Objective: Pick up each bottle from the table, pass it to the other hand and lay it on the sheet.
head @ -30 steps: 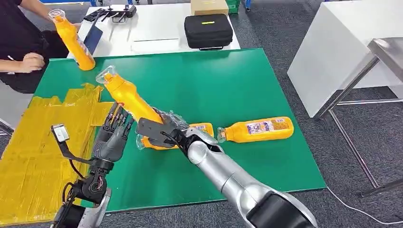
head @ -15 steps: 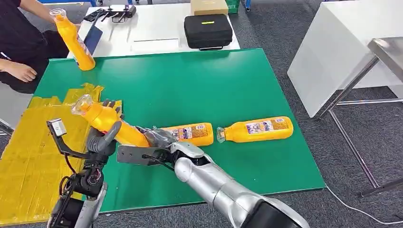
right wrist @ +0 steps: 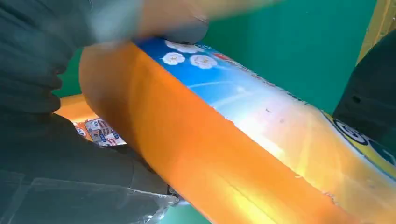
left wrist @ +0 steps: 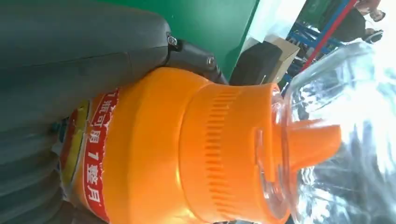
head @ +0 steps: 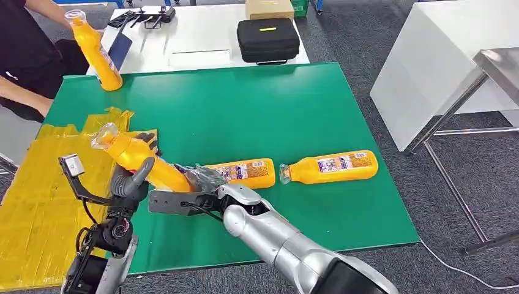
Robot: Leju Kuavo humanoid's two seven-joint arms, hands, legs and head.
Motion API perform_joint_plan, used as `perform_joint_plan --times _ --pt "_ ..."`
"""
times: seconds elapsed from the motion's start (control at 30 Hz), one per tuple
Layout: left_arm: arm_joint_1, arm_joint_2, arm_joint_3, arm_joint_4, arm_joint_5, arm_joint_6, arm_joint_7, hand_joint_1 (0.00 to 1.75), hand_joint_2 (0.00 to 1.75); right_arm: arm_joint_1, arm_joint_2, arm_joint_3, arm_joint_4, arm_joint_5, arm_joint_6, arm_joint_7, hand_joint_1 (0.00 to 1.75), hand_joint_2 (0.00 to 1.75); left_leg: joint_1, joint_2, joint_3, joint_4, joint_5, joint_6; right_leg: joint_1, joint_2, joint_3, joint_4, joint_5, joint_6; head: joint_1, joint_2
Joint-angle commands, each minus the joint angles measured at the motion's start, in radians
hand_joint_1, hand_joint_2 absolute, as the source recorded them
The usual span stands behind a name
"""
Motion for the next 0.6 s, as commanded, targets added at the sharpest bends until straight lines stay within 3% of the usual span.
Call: perform_joint_plan --times 0.03,0.3,0.33,0.37,0.5,0.6 --pt "-0.091 -0.025 -0.004 0.056 -0.004 -0.002 0.005 1.75 1.75 0.026 -0.009 0.103 -0.003 0.009 0.023 -0.013 1.75 1.75 0.002 -0.004 0.004 -0.001 -0.001 -0.001 0.002 -0.006 0.005 -0.001 -0.002 -0.001 0.000 0.000" --pt "-0.076 -0.017 -0.015 0.035 0.010 -0.045 0.013 1.75 1.75 -0.009 -0.045 0.024 0.015 -0.008 -0.038 0.011 1.75 1.75 0.002 -0.006 0.004 0.000 -0.001 -0.001 0.002 -0.007 0.006 -0.001 -0.002 -0.001 0.000 0.000" --pt "-0.074 -0.015 -0.015 0.036 0.013 -0.051 0.011 1.75 1.75 -0.014 -0.054 0.009 0.013 -0.008 -0.058 0.011 1.66 1.75 0.001 -0.005 0.002 0.000 0.000 0.000 0.002 -0.006 0.004 -0.001 -0.002 0.000 0.000 0.000" --pt "-0.073 -0.013 -0.015 0.038 0.014 -0.053 0.010 1.75 1.75 -0.015 -0.062 -0.014 0.006 -0.017 -0.071 0.006 0.00 0.00 0.001 -0.003 0.001 0.000 0.000 0.000 0.001 -0.004 0.002 -0.001 -0.001 0.000 0.000 0.000" --pt "-0.081 0.005 0.010 0.017 -0.098 0.033 -0.074 1.75 1.75 -0.001 -0.133 -0.148 -0.108 -0.059 -0.068 -0.010 0.00 0.00 0.002 -0.007 0.005 -0.001 -0.001 -0.001 0.002 -0.009 0.008 -0.002 -0.003 -0.001 0.000 0.000" --pt "-0.102 0.028 0.040 -0.042 -0.516 0.381 -0.236 1.75 1.75 0.041 -0.207 -0.268 -0.293 -0.075 -0.075 -0.011 0.00 0.00 0.002 -0.007 0.000 0.001 0.000 0.000 0.002 -0.008 0.003 0.000 -0.002 0.000 0.000 0.000"
